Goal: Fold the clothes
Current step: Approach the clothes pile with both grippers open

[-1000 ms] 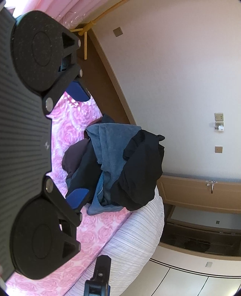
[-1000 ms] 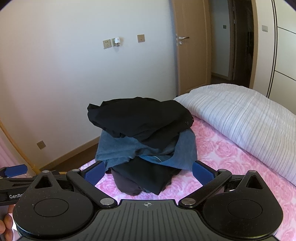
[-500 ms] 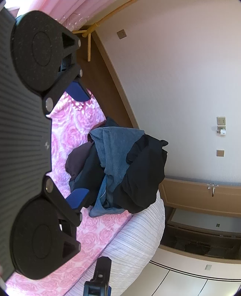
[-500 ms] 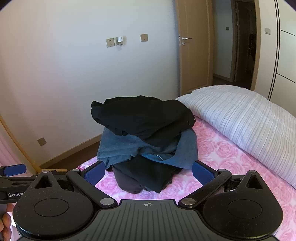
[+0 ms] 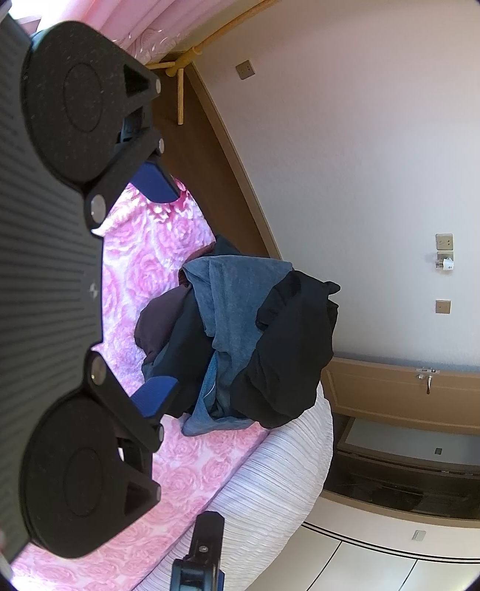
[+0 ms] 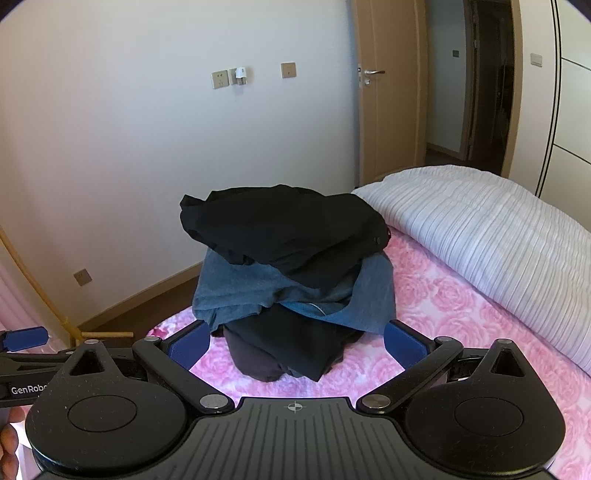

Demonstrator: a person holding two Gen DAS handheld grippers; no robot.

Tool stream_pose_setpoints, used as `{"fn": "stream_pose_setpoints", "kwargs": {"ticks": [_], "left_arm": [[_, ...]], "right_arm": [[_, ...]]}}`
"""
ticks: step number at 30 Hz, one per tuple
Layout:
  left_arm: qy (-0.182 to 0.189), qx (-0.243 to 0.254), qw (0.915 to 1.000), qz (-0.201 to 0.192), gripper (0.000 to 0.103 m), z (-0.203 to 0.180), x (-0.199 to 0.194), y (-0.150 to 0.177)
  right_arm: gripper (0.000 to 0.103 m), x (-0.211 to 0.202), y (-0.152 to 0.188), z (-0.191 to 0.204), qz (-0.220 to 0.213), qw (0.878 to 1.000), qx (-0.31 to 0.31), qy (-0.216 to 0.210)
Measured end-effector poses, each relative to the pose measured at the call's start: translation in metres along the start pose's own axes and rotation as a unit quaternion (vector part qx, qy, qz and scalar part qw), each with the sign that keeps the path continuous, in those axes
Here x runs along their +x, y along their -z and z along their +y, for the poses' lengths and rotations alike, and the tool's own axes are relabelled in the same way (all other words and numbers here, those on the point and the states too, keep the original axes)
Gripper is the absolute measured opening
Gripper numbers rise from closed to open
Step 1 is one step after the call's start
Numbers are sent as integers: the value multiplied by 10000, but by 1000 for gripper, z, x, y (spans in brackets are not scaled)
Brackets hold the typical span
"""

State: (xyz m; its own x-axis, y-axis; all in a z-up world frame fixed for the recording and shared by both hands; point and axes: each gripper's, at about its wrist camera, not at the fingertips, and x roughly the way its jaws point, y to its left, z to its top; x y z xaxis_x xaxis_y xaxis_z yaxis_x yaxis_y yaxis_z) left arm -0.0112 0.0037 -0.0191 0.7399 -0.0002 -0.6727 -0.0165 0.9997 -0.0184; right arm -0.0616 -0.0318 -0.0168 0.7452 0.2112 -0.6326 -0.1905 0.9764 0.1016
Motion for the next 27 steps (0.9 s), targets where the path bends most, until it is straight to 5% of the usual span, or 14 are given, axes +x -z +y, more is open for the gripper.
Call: {"fn": "stream_pose_setpoints", "kwargs": {"ticks": [27], "left_arm": [[-182,37,9997,161,99,-24,5,3]], "right_arm": [[103,7,-1,-35,115,9997,140,-133]]}}
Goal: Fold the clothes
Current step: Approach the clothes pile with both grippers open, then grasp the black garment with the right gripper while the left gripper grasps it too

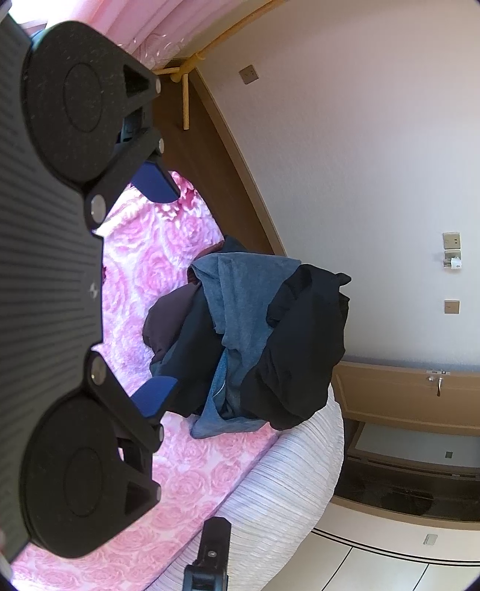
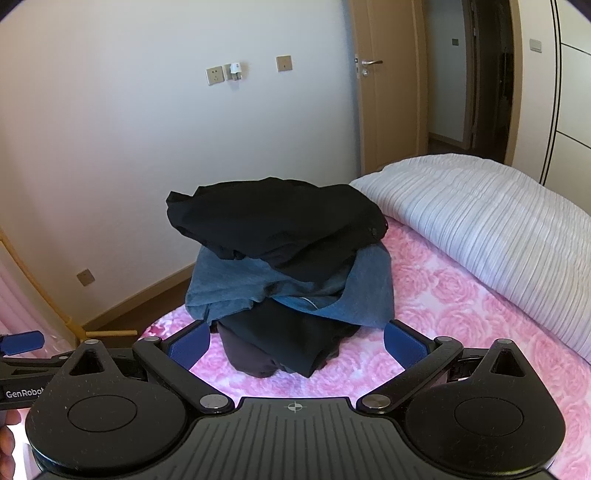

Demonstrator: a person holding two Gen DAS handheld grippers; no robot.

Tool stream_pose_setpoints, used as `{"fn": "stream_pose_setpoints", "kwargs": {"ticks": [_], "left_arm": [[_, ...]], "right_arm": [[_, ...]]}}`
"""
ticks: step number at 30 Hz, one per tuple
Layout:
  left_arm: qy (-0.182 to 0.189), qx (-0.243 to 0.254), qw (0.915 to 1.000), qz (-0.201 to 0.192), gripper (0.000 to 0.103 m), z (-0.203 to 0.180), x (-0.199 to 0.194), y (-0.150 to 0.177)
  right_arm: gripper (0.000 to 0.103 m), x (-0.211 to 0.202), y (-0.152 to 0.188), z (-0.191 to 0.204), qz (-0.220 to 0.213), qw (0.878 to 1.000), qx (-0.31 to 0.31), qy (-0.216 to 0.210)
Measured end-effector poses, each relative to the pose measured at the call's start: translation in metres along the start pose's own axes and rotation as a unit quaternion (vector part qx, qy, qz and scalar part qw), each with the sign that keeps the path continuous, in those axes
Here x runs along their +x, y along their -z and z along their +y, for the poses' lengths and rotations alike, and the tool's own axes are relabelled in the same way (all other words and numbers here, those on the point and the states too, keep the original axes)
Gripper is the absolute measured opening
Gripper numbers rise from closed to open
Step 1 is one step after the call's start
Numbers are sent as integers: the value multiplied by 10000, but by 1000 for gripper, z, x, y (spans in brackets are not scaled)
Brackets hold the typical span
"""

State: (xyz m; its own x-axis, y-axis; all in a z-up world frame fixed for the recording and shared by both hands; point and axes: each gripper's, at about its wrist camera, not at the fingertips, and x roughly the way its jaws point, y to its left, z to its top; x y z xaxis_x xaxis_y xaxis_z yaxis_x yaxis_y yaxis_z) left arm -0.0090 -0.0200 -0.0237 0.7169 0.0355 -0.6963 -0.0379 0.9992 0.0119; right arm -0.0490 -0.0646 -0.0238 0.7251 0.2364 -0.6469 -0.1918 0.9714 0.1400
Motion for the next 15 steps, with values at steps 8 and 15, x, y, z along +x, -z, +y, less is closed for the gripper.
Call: {"fn": "stream_pose_setpoints", "kwargs": {"ticks": [8,15], "left_arm": [[-73,20,10000,57,99,-3,-2,4],[-87,230,9997,-22,99,1,4,-3]], "right_arm": [[103,0,4,-12,3,9999,110,-78],[103,3,5,-10,-218,9998,18,15]]}}
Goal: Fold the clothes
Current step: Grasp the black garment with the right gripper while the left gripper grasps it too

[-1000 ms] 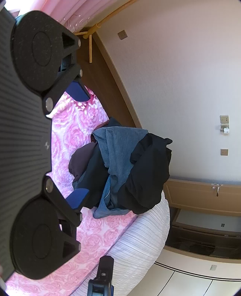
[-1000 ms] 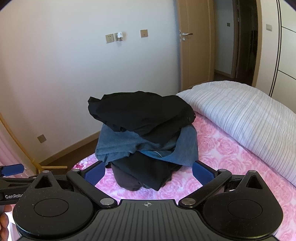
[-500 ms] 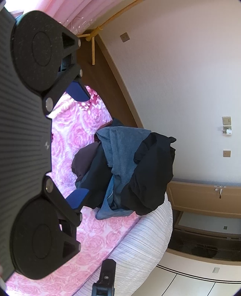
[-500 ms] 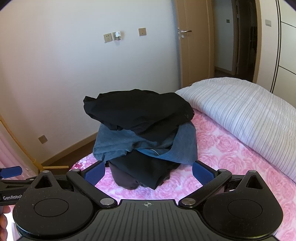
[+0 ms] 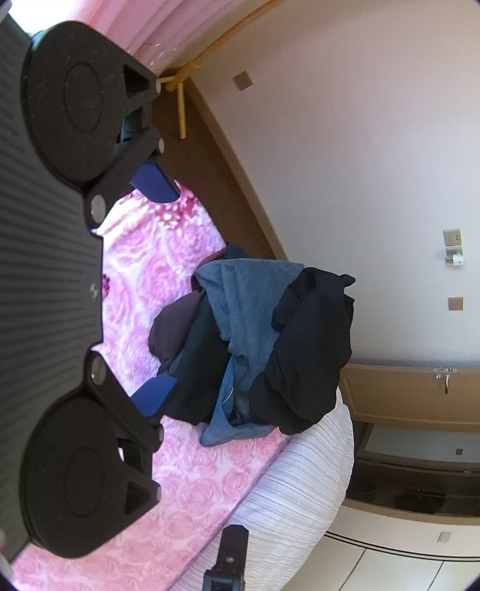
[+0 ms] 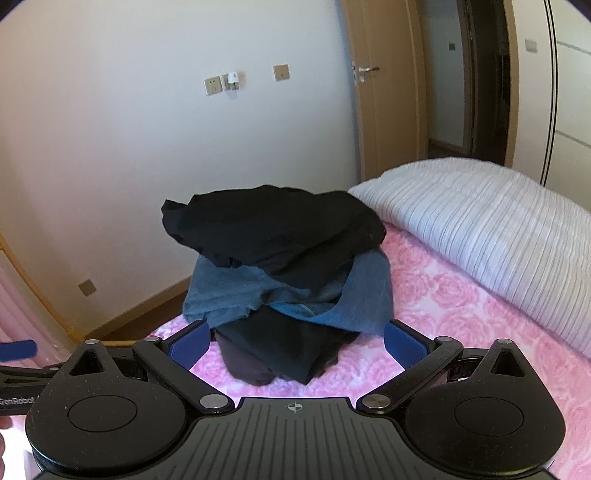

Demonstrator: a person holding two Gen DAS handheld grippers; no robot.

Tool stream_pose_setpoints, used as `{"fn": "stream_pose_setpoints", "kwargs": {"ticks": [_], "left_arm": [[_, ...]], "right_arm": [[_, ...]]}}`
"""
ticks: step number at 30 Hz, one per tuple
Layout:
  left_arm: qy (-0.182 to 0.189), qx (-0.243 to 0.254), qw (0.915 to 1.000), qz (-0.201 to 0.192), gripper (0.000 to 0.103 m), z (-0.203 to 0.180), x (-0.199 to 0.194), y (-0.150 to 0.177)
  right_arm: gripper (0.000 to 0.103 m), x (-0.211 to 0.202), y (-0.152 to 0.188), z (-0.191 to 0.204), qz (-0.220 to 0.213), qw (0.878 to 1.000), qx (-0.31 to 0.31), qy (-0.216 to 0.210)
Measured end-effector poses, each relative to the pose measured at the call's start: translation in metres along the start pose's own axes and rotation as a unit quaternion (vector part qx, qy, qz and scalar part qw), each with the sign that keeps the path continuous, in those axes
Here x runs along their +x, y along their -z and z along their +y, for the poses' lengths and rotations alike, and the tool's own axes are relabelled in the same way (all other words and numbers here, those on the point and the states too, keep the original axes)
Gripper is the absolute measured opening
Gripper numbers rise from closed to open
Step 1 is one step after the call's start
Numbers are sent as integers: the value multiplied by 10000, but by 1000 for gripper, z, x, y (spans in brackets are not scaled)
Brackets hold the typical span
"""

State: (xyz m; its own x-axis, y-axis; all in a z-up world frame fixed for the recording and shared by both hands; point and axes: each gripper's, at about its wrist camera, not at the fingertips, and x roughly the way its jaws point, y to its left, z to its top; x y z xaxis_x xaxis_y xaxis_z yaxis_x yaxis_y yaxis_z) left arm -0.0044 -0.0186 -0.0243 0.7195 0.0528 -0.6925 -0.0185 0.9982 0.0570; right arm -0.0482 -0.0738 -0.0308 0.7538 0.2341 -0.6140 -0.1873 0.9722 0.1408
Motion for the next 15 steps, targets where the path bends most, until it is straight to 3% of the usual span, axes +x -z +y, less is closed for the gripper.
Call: {"fn": "stream_pose_setpoints", "kwargs": {"ticks": [4,7,11,15], "left_arm": [[214,174,9995,-168,99,6,13,-11],[315,631,9970,-323,99,3,33,-25],[460,1423,9870,-583,99,5,70,-51],[639,2016,9738,-837,99,15,116,-80]], "right_arm": [[103,6,-3,4,-144,9998,-105,113],[103,16,-6,2,-150,9997,-110,151],[103,36,-15,3,-77,9990,-412,173],[103,69,-27,8,8,9959,-719,545]]}}
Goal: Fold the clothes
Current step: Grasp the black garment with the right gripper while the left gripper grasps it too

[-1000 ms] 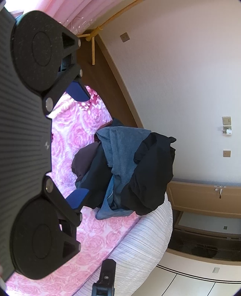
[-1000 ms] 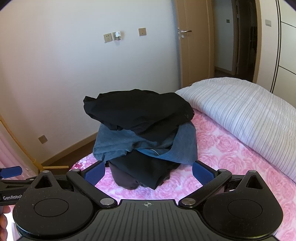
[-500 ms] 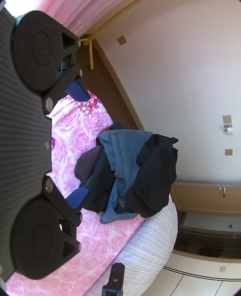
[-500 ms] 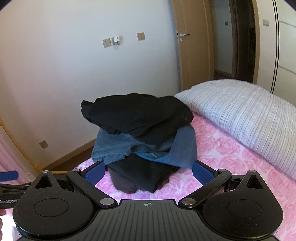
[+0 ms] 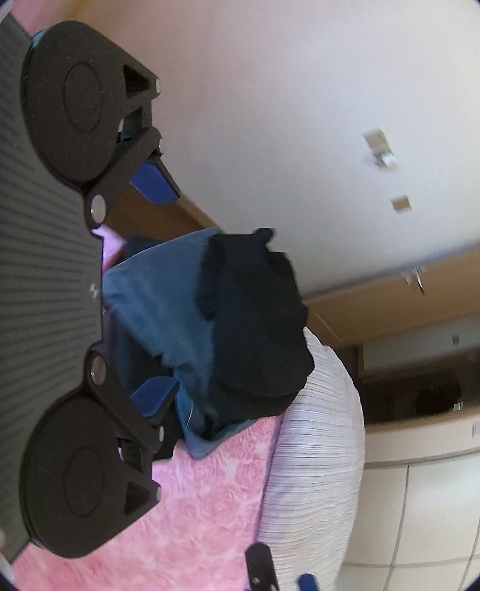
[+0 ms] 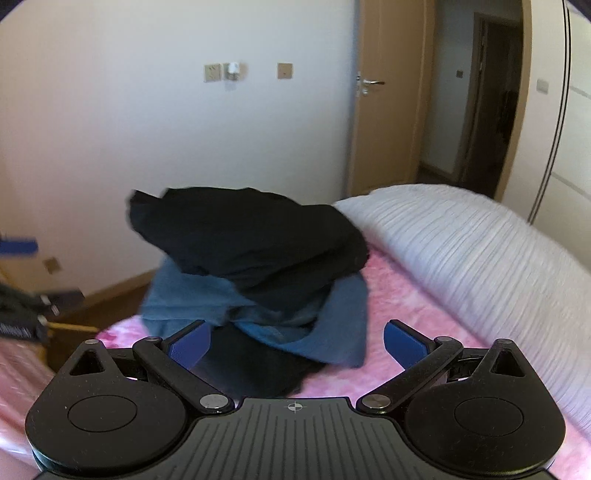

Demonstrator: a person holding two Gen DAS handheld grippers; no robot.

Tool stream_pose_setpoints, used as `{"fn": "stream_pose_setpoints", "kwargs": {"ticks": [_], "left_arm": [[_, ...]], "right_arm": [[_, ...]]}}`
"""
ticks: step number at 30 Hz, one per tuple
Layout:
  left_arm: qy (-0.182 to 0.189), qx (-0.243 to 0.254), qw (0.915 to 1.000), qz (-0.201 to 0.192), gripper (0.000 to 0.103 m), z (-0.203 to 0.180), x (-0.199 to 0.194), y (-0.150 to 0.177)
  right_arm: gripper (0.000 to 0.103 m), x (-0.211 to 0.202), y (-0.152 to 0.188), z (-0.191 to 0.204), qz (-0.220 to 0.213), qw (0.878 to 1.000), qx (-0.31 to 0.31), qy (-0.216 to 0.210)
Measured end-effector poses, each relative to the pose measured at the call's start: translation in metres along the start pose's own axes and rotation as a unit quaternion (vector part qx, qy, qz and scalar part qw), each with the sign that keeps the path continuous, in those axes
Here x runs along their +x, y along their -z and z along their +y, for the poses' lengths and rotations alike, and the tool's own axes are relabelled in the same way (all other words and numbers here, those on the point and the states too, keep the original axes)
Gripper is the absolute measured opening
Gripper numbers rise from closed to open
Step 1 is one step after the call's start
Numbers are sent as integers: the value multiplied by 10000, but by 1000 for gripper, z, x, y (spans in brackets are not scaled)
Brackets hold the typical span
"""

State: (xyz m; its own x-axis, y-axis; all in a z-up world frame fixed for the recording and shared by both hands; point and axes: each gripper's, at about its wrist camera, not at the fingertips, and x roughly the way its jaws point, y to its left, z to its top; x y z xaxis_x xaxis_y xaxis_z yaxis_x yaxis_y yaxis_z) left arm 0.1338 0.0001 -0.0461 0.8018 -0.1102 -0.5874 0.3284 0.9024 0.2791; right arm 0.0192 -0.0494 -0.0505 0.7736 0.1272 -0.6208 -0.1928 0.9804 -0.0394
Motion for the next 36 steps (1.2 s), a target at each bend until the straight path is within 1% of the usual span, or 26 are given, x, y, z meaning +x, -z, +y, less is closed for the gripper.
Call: {"fn": "stream_pose_setpoints", "kwargs": {"ticks": [3,5,8,10,11,14,15,17,19,20,21,22,23,24,25,27,28,29,30,31,33,35,36], "left_arm": [[237,332,9991,-86,99,20,44,-12],[426,496,9978,-130,99,32,73,-19],[716,594,9955,-173,99,45,115,-27],[1007,675,9925,-151,99,51,138,-30],[1139,762,9904,-167,97,53,148,-31],[1299,1277,9822,-449,94,50,164,-32],[1336,1382,9800,-511,88,49,167,-32],[1435,1475,9770,-565,81,50,174,-32],[1602,1420,9754,-529,75,55,179,-33],[1684,1379,9747,-506,68,57,183,-34],[1747,1346,9742,-474,56,60,186,-34],[1800,1314,9740,-416,49,64,189,-35],[1856,1257,9739,-345,40,67,192,-36],[1924,1155,9740,-295,34,72,192,-37],[1993,1053,9740,-244,31,76,193,-38],[2125,874,9731,-188,22,84,194,-42],[2178,840,9722,-186,20,86,193,-45],[2226,845,9710,-202,18,89,192,-47],[2260,851,9701,-229,16,90,191,-50],[2259,854,9700,-292,15,91,189,-55],[2270,811,9694,-459,14,94,186,-67],[2280,775,9686,-623,14,97,183,-80],[2282,793,9678,-707,13,98,180,-87]], "right_arm": [[103,34,-12,7,123,9996,-241,7],[103,58,-19,14,156,9985,-517,78],[103,99,-25,27,293,9943,-1019,142],[103,129,-25,35,450,9892,-1387,138],[103,144,-25,38,528,9861,-1569,136],[103,187,-24,48,756,9738,-2142,130],[103,198,-22,51,784,9696,-2312,136],[103,219,-20,56,789,9595,-2700,134],[103,236,-17,61,742,9503,-3023,96],[103,245,-16,64,712,9454,-3181,53],[103,253,-15,67,681,9398,-3348,7],[103,261,-14,70,643,9340,-3515,-34],[103,269,-12,73,584,9277,-3687,-55],[103,276,-10,76,524,9218,-3840,-82],[103,282,-9,78,464,9184,-3927,-135],[102,293,-10,79,416,9175,-3950,-224],[98,298,-11,78,413,9180,-3935,-252],[80,303,-12,77,446,9190,-3908,-287],[56,307,-15,75,590,9211,-3833,-356],[50,307,-17,74,669,9223,-3782,-429],[21,299,-13,77,509,9156,-3978,-286],[15,290,-15,71,362,9188,-3929,-121],[13,285,-20,64,309,9255,-3774,-60]]}}
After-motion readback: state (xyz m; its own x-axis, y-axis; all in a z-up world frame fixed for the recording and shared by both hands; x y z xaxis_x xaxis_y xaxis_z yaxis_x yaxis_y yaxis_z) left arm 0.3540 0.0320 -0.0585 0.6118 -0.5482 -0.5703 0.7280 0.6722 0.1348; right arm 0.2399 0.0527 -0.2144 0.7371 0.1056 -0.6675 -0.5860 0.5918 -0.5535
